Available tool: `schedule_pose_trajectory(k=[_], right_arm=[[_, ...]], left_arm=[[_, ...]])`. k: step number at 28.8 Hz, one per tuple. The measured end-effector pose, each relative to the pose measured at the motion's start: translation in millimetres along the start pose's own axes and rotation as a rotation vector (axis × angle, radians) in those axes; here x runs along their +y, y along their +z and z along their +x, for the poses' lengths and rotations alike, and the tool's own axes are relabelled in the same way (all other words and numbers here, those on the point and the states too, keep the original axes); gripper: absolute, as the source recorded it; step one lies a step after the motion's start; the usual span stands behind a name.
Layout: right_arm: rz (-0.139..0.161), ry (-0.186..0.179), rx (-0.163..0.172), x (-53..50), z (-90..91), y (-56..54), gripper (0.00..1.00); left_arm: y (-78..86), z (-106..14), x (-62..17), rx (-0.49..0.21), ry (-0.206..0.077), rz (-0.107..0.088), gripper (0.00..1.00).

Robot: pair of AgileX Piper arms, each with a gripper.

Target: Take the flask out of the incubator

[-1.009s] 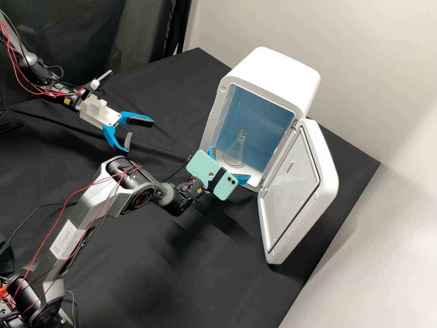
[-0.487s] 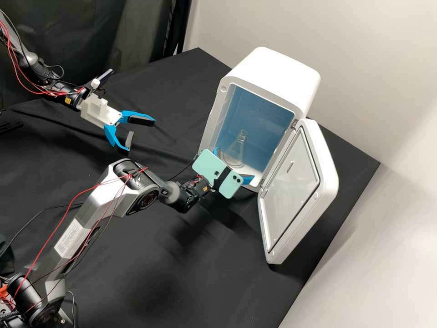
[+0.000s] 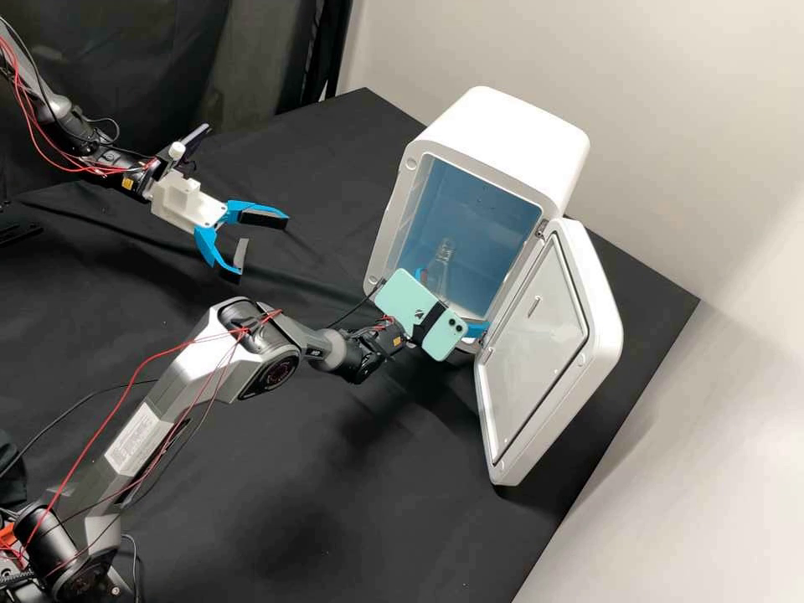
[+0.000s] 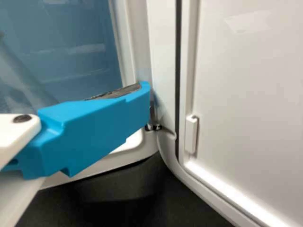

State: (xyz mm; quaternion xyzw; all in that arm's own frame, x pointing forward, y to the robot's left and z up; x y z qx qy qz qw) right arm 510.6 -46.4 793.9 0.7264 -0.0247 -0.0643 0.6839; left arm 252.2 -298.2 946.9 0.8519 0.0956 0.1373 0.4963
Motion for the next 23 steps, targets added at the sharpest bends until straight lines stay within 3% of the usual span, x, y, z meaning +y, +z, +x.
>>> schedule_pose_trajectory(k=[9,15,20,23], right_arm=[[0.013,-0.028,-0.035,0.9,6.6,-7.6,1.00],[0.029,-0.034,-0.038,-0.3,2.0,-16.0,1.00],[0.034,-0.052,-0.015,-4.3,-12.0,-40.9,1.00],[0.010,-0.055,0.008,-5.4,-23.3,-60.1,1.00]], left_arm=[[0.8,0.3,-0.2,-0.003,-0.001,0.000,1.00],[2.2,0.8,-0.5,-0.007,-0.002,0.001,1.00],[2.3,1.0,-0.8,-0.008,-0.003,0.001,1.00],[1.9,1.4,-1.9,-0.007,-0.006,-0.001,1.00]])
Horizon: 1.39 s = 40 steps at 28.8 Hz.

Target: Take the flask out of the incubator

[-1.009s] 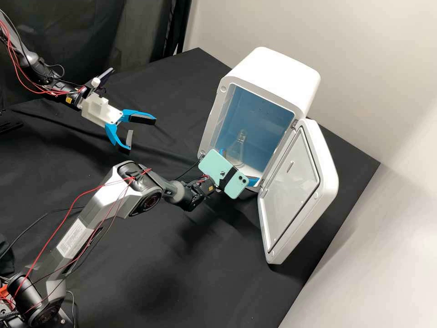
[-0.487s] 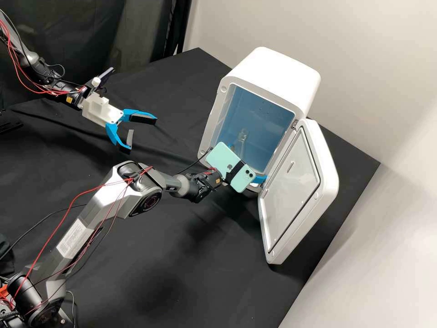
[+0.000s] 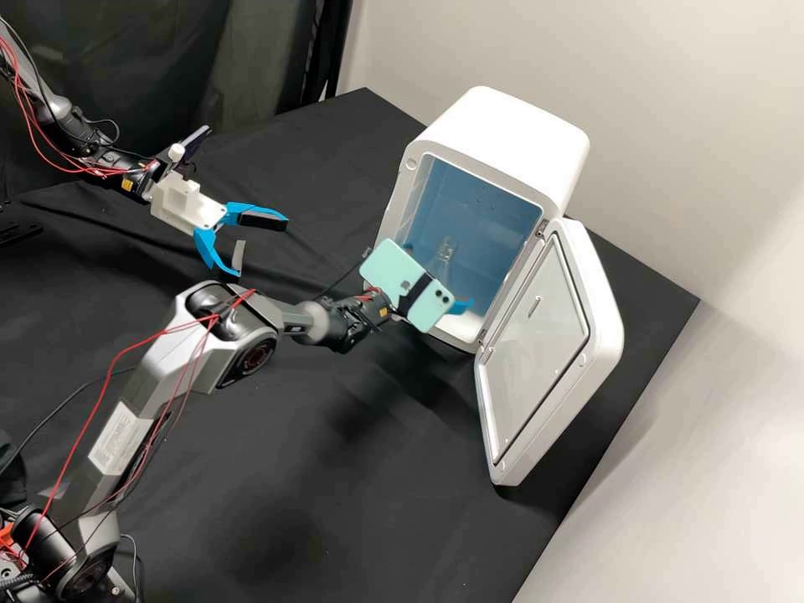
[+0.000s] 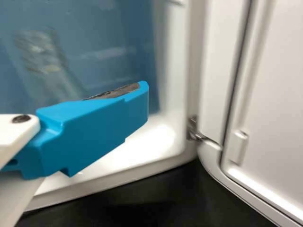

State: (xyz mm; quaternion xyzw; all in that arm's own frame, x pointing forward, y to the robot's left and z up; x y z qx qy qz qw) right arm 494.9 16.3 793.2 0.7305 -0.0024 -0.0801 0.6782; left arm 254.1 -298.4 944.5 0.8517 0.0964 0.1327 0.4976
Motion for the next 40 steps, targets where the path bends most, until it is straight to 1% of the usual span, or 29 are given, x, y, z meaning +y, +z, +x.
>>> schedule_pose_trajectory(k=[1,4,7,11,12,13,16,19,22,24,29,32,34,36,40], right_arm=[[0.006,0.001,0.002,-0.4,-3.1,-4.1,1.00],[0.002,0.006,0.002,3.2,-13.3,-10.7,1.00],[0.008,0.007,0.001,5.4,-19.1,-13.1,1.00],[0.008,0.008,0.002,5.7,-18.8,-13.5,1.00],[0.008,0.011,-0.001,6.5,-17.3,-11.6,1.00],[0.009,0.015,0.001,7.6,-15.7,-11.7,1.00],[0.004,0.026,0.000,9.9,-6.8,-5.8,1.00],[0.000,0.036,0.005,10.2,5.2,-0.9,1.00],[-0.018,0.034,0.013,8.2,14.2,2.3,1.00],[-0.022,0.023,0.006,5.9,19.8,4.5,1.00],[-0.022,0.010,-0.008,1.4,27.4,9.5,1.00],[-0.024,0.010,-0.007,0.1,30.6,10.9,1.00],[-0.027,0.004,-0.009,-3.1,31.8,12.7,1.00],[-0.028,-0.007,-0.010,-8.5,32.7,13.3,1.00],[-0.029,-0.013,-0.006,-13.4,36.9,13.5,1.00]], left_arm=[[-0.3,0.2,-0.7,0.000,-0.002,-0.001,1.00],[-0.5,0.4,-1.3,0.001,-0.004,-0.002,1.00],[-0.7,0.6,-1.8,0.001,-0.005,-0.003,1.00],[-0.9,0.8,-2.5,0.001,-0.007,-0.004,1.00],[-1.4,1.2,-3.7,0.002,-0.011,-0.006,1.00],[-1.3,1.2,-3.6,0.002,-0.011,-0.006,1.00],[-1.4,1.2,-3.8,0.002,-0.011,-0.006,1.00],[-1.4,1.2,-3.8,0.002,-0.011,-0.006,1.00],[-1.4,1.2,-3.8,0.002,-0.011,-0.006,1.00],[-1.4,1.2,-3.8,0.002,-0.011,-0.006,1.00],[-0.7,1.5,-3.9,0.000,-0.012,-0.006,1.00],[0.5,1.9,-4.2,-0.004,-0.013,-0.005,1.00],[0.8,2.1,-4.2,-0.005,-0.013,-0.005,1.00],[1.6,2.3,-4.4,-0.008,-0.014,-0.005,1.00],[2.3,2.6,-4.6,-0.010,-0.015,-0.005,1.00]])
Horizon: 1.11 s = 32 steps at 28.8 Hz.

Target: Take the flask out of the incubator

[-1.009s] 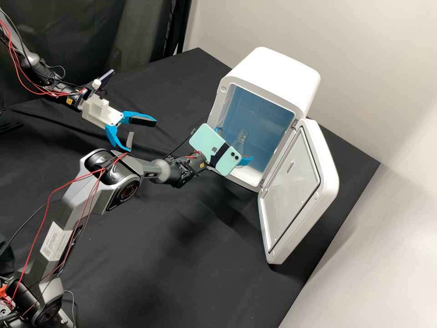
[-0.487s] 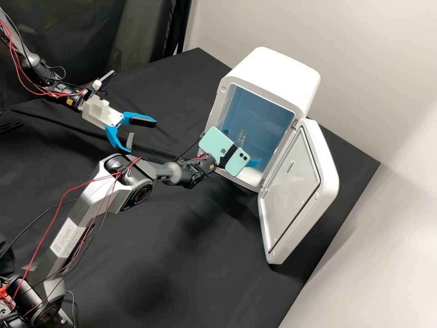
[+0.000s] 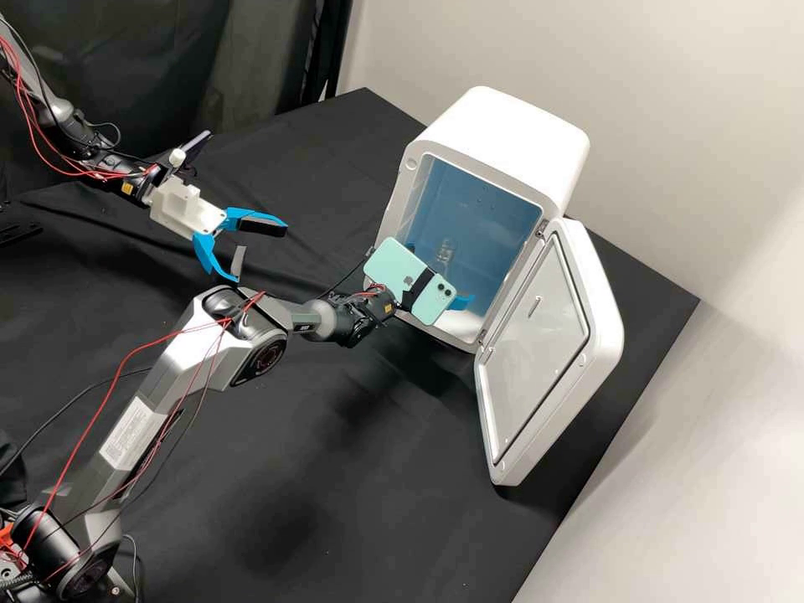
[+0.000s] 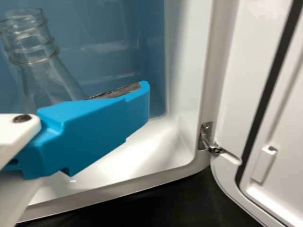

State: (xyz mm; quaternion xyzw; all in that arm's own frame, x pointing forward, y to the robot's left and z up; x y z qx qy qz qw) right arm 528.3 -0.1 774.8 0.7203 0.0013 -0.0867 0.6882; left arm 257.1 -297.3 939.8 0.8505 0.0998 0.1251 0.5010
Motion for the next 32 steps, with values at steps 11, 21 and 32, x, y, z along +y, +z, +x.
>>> schedule_pose_trajectory(k=[11,21,32], right_arm=[[0.001,0.008,0.010,1.7,11.0,-2.2,1.00],[0.001,-0.016,-0.015,-5.1,19.7,5.0,1.00],[-0.007,-0.031,-0.027,-7.8,20.2,7.4,1.00]], left_arm=[[0.0,0.0,0.0,0.000,0.000,0.000,1.00],[0.3,-0.6,1.2,0.003,-0.001,0.003,1.00],[0.3,-0.6,1.2,0.003,-0.001,0.003,1.00]])
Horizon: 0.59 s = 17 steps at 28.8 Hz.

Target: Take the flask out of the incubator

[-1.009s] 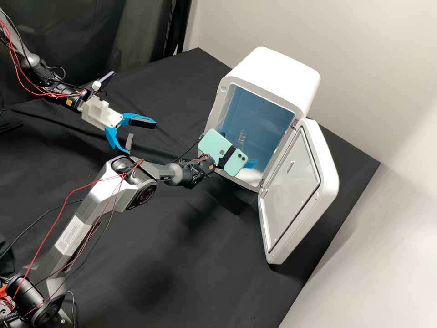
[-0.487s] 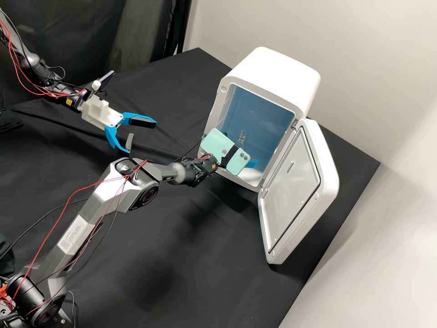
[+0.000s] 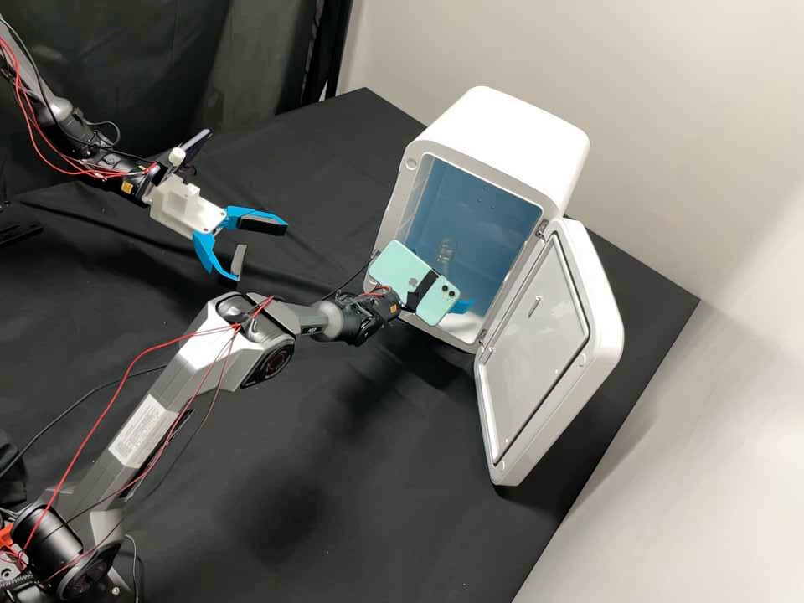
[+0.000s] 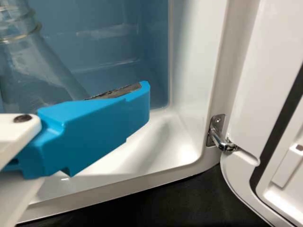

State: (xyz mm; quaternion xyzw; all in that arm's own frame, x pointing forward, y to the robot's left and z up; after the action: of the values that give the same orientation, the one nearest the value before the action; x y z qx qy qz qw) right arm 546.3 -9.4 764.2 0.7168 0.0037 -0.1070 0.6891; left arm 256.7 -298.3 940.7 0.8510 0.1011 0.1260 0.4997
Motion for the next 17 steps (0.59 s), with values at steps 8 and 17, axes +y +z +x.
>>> schedule_pose_trajectory(k=[8,17], right_arm=[[-0.005,0.002,-0.005,3.1,0.0,3.1,1.00],[-0.005,0.002,-0.005,3.1,0.0,3.1,1.00]], left_arm=[[0.0,0.0,0.0,0.000,0.000,0.000,1.00],[0.0,0.0,0.0,0.000,0.000,0.000,1.00]])
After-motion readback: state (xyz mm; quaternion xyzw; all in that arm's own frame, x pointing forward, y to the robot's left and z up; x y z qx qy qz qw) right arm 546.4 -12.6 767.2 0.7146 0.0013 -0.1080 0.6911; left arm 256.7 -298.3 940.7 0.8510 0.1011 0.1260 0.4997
